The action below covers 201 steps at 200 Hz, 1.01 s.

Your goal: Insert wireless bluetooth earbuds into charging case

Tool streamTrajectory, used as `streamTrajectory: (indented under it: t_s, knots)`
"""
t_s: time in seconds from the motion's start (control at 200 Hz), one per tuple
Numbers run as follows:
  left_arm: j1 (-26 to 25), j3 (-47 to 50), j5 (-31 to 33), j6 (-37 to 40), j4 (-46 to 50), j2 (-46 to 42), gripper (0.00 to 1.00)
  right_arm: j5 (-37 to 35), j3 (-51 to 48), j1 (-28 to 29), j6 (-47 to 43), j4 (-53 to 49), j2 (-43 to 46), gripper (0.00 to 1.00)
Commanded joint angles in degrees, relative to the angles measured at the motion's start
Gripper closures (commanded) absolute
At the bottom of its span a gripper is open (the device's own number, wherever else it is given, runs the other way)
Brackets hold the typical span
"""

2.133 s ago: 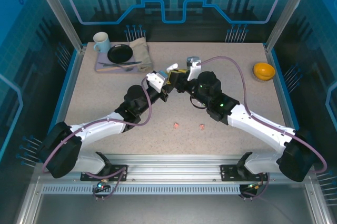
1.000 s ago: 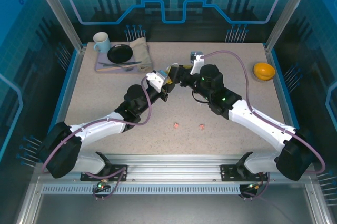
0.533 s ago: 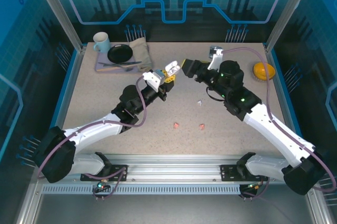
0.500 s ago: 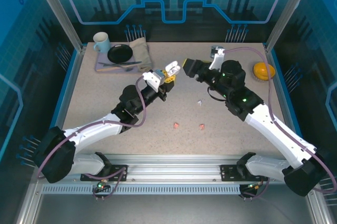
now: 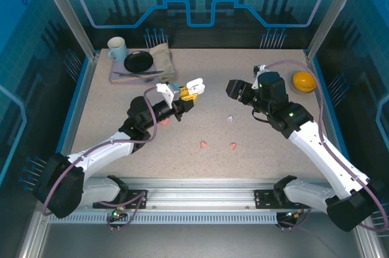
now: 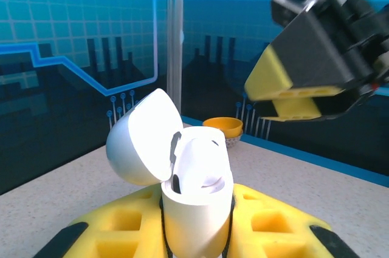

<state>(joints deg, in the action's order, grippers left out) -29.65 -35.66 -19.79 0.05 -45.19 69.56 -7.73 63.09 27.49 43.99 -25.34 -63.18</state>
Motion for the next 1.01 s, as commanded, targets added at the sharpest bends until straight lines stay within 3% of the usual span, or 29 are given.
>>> streamTrajectory:
  t_s: [0.0,0.275,0.695,0.78,1.0]
  knots:
    - [1.8,1.2,-8.9,-3.0,-0.9,-2.3,1.00,-3.1,-0.7,-2.6,3.3,-10.4,-2.7,0.27]
    - [2.8,0.4,-17.0,-3.6,2.1,-2.4,1.00,-6.9,-2.2,-3.9,9.7,-16.0,-11.8,0.28]
    - [2.8,2.7,-9.4,-2.4,-3.2,-1.2,1.00,-6.9,5.3,-1.8,21.3,-19.2,-30.5,0.33]
    - [2.8,2.6,-9.1,-2.2,-3.4,-0.8,1.00,-7.1,9.2,-0.9,16.6,-18.2,-34.9,0.35]
    - [3.0,2.3,-9.2,-2.4,-4.1,-0.2,1.00,-3.9,16.0,-2.0,-11.9,-14.8,-44.1,0.34]
